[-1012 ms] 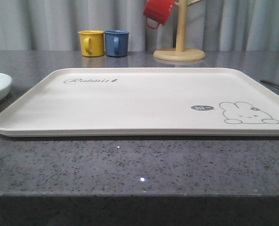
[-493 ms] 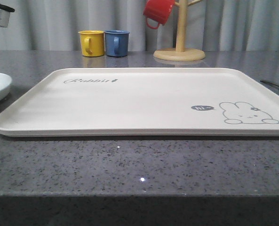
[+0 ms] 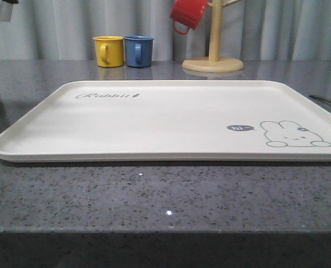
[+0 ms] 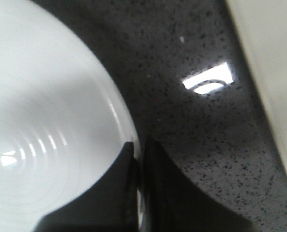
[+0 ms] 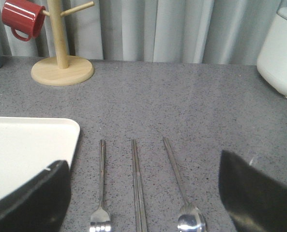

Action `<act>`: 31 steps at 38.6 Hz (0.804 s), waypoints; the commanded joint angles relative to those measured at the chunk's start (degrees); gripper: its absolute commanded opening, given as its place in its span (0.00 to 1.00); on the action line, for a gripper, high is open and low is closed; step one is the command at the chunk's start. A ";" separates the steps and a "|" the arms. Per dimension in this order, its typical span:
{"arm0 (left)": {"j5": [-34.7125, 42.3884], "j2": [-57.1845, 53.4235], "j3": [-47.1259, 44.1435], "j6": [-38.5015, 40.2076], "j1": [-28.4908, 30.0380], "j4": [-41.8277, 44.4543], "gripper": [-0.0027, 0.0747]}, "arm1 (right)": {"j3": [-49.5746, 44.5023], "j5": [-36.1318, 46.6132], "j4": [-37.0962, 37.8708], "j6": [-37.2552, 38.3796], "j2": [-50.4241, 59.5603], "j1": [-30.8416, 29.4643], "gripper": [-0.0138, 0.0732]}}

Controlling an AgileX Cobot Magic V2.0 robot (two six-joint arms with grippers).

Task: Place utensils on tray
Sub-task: 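Grasp the rim of the white plate with the left gripper and lift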

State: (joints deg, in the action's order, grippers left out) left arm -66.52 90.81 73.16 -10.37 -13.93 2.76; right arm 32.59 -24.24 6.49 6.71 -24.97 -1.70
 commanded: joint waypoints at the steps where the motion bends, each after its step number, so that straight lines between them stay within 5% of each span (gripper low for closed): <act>1: -2.86 -4.35 6.35 4.30 -2.87 6.79 0.01 | 2.09 4.22 0.79 -0.31 -0.72 -0.36 0.90; 5: -5.60 -4.87 11.77 5.16 -6.88 11.88 0.01 | 2.09 4.22 0.79 -0.31 -0.72 -0.36 0.90; 31: -5.32 4.32 25.80 5.16 -31.91 6.12 0.01 | 1.91 4.06 0.79 -0.31 -0.72 -0.36 0.90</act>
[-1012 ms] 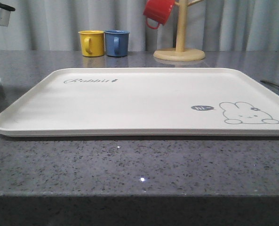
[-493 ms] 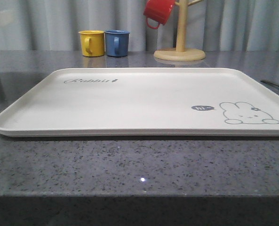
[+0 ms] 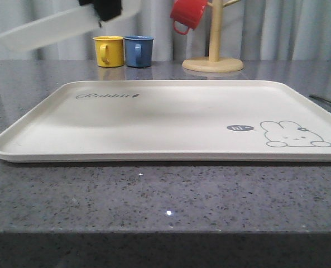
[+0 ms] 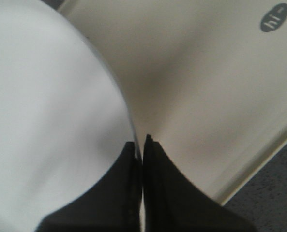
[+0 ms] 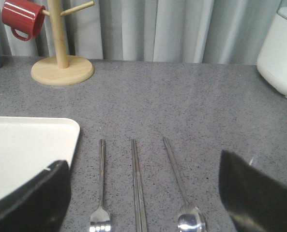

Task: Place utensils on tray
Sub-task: 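Grasp the rim of the white plate with the left gripper and lift, then lower the white plate onto the tray and open the left gripper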

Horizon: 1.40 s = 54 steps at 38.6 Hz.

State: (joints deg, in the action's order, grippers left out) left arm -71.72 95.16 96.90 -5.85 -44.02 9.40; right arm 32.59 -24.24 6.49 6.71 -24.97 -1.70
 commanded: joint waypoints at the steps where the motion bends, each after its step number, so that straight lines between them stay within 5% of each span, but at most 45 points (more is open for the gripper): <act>1: -0.12 0.79 2.06 0.64 -2.08 -1.13 0.01 | 1.91 4.06 0.79 -0.31 -0.72 -0.36 0.90; 46: -0.36 9.30 2.06 0.64 -2.94 -10.95 0.02 | 1.91 4.06 0.79 -0.31 -0.72 -0.36 0.90; 54: -0.36 9.30 2.06 0.64 -2.94 -10.95 0.26 | 1.91 4.06 0.79 -0.31 -0.72 -0.36 0.90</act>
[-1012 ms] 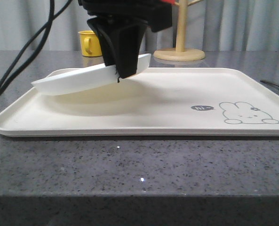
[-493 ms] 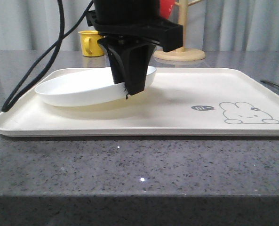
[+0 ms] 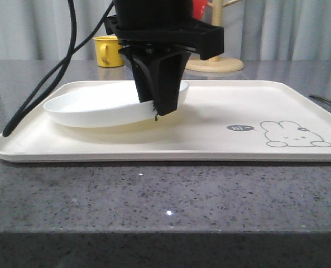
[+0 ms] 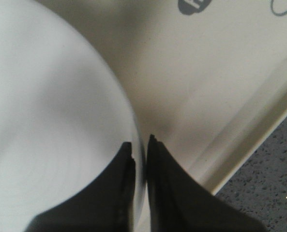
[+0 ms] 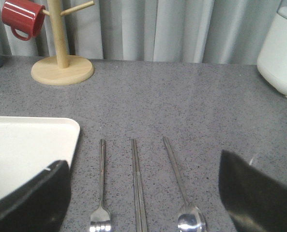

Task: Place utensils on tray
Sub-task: 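Lower the white plate onto the tray and open the left gripper, then raise the left gripper away from the plate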

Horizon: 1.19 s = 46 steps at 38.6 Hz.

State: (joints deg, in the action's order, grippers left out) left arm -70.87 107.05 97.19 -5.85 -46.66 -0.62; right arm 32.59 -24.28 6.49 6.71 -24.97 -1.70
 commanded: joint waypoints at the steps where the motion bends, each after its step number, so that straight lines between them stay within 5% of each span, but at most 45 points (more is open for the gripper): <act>1: -1.21 -2.60 1.77 0.64 -0.29 -0.92 0.29 | 1.91 4.10 0.79 -0.31 -0.72 -0.36 0.90; 6: -1.21 -2.60 1.77 0.64 -0.29 -0.03 0.42 | 1.91 4.10 0.79 -0.31 -0.72 -0.36 0.90; 16: -1.21 -7.81 1.90 0.52 0.92 7.24 0.40 | 1.91 4.10 0.79 -0.31 -0.72 -0.36 0.90; 26: -1.10 -14.28 -1.95 0.52 12.07 6.69 0.01 | 1.91 4.10 0.79 -0.31 -0.72 -0.36 0.90; 29: 0.26 -16.90 -5.25 0.63 16.60 5.11 0.01 | 1.91 4.10 0.79 -0.31 -0.72 -0.36 0.90; 46: 30.22 -40.59 -36.33 0.63 35.22 -3.59 0.01 | 1.91 4.10 0.79 -0.31 -0.72 -0.36 0.90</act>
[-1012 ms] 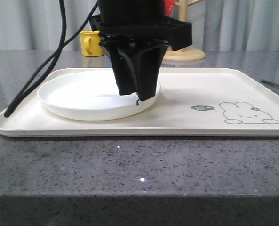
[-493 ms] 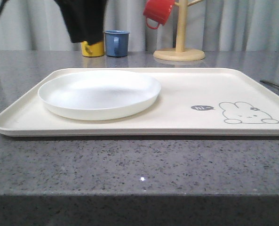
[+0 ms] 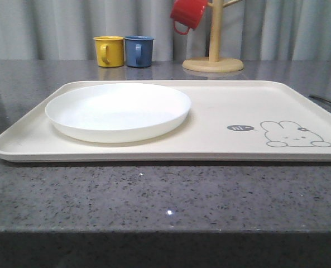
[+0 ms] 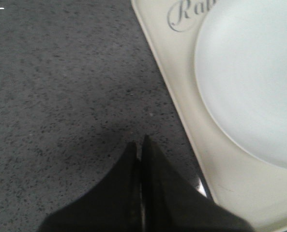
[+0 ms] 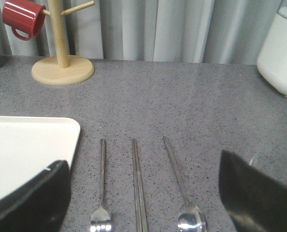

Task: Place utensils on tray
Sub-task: 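Raise the left gripper away from the plate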

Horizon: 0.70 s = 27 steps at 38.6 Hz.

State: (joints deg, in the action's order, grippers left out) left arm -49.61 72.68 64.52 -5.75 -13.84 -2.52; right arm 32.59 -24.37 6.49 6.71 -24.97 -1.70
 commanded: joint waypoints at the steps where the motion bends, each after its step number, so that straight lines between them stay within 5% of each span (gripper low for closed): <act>1: 10.47 -8.08 -5.85 0.54 2.99 -1.69 0.01 | 1.91 4.19 0.79 -0.31 -0.72 -0.36 0.90; 14: 37.70 -35.79 -32.39 0.54 4.69 -2.31 0.01 | 1.91 4.19 0.79 -0.31 -0.72 -0.36 0.90; 27: 42.52 -57.08 -44.89 0.54 4.69 -2.31 0.01 | 1.91 4.19 0.79 -0.31 -0.72 -0.36 0.90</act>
State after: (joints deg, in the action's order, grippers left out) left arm -14.03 17.90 19.17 -5.75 -9.34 -4.25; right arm 32.59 -24.37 6.49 6.71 -24.97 -1.70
